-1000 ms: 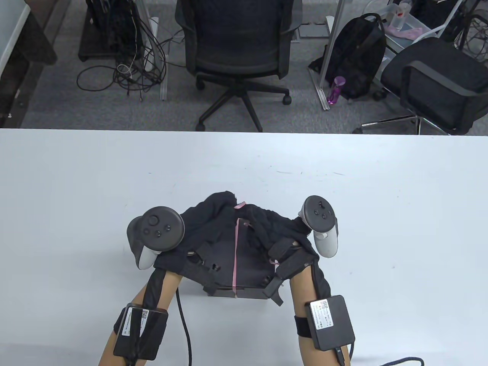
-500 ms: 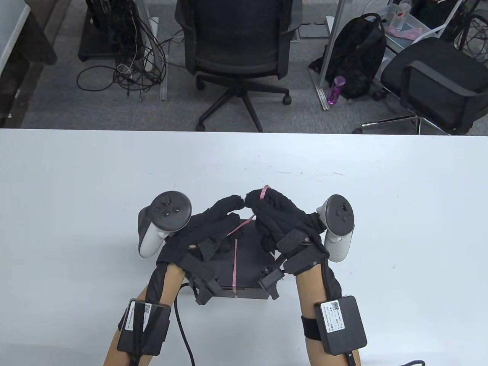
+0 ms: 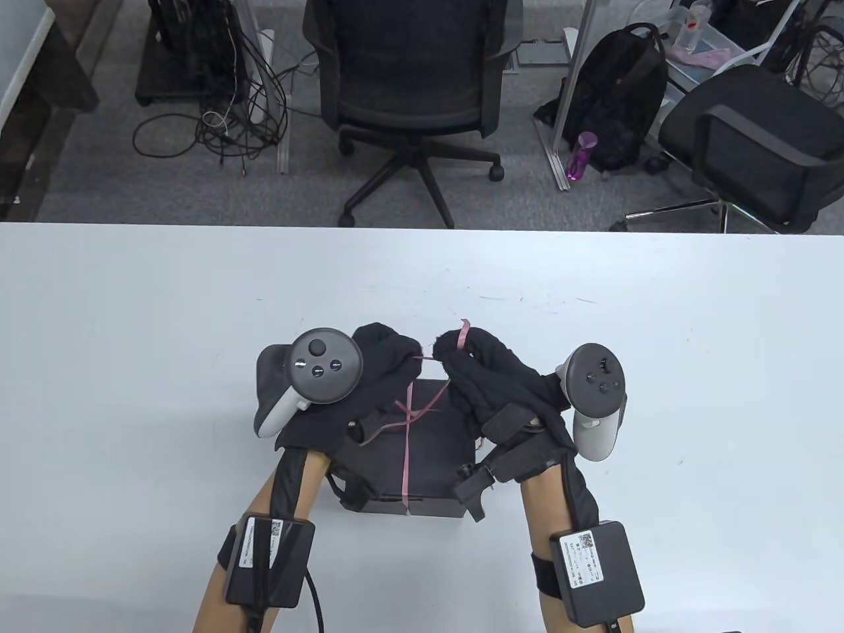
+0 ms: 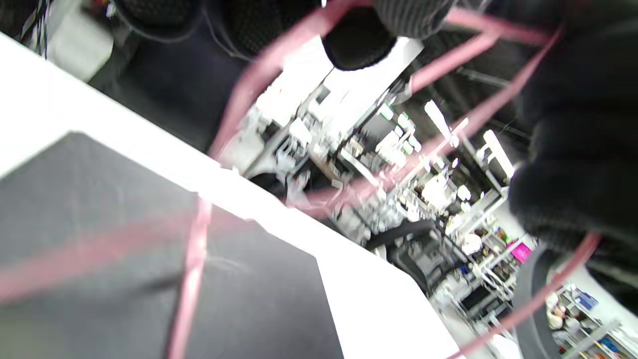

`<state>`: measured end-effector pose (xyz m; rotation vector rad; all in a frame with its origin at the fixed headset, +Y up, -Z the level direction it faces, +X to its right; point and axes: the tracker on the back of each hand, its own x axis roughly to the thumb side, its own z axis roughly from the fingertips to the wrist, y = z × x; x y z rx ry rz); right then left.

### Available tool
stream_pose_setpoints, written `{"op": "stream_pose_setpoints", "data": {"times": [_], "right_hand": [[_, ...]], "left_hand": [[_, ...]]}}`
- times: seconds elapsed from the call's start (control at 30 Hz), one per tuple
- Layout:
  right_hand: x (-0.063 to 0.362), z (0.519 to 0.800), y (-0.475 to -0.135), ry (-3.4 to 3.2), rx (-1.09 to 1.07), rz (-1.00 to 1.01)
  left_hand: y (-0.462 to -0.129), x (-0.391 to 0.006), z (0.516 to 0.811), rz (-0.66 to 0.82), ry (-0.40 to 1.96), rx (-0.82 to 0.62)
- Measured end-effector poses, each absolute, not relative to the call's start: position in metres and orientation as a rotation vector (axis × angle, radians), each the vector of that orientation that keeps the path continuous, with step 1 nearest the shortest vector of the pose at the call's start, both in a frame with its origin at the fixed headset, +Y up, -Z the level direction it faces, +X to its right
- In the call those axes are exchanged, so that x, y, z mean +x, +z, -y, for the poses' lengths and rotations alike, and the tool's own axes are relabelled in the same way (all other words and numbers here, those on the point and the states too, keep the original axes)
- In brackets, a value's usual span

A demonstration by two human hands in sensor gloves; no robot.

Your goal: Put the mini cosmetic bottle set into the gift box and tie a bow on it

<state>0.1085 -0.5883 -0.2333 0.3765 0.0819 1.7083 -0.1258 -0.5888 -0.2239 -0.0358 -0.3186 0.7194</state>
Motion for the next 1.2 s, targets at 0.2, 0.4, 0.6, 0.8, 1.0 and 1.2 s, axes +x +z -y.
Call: {"op": "stream_pose_setpoints", "data": {"times": [0.2,0.4,0.6,0.8,1.0,1.2], "right_hand": [[0.106,0.589,-0.232,1.865,0.341,0.015],[0.104,0.585,-0.229,1.894,0.390,0.035],[0.107,0.580,-0.225,1.882,0.452,0.033],[0.105,0.575,-0.229,1.856,0.470,0.037],[0.106,0.578,-0.239,1.902,0.445,0.046],[0.097,0.591,-0.246,1.922,0.430,0.033]], "left_hand": [[-0.187,-0.129,0.569,0.439,0.584,0.070],[-0.160,-0.116,0.573,0.559,0.443,0.070],[-0.199,-0.140,0.594,0.451,0.900,0.020],[-0.243,-0.137,0.629,0.383,1.132,-0.323],[-0.256,-0.146,0.637,0.478,1.038,-0.683],[-0.258,-0.146,0.640,0.663,1.174,-0.733]]}}
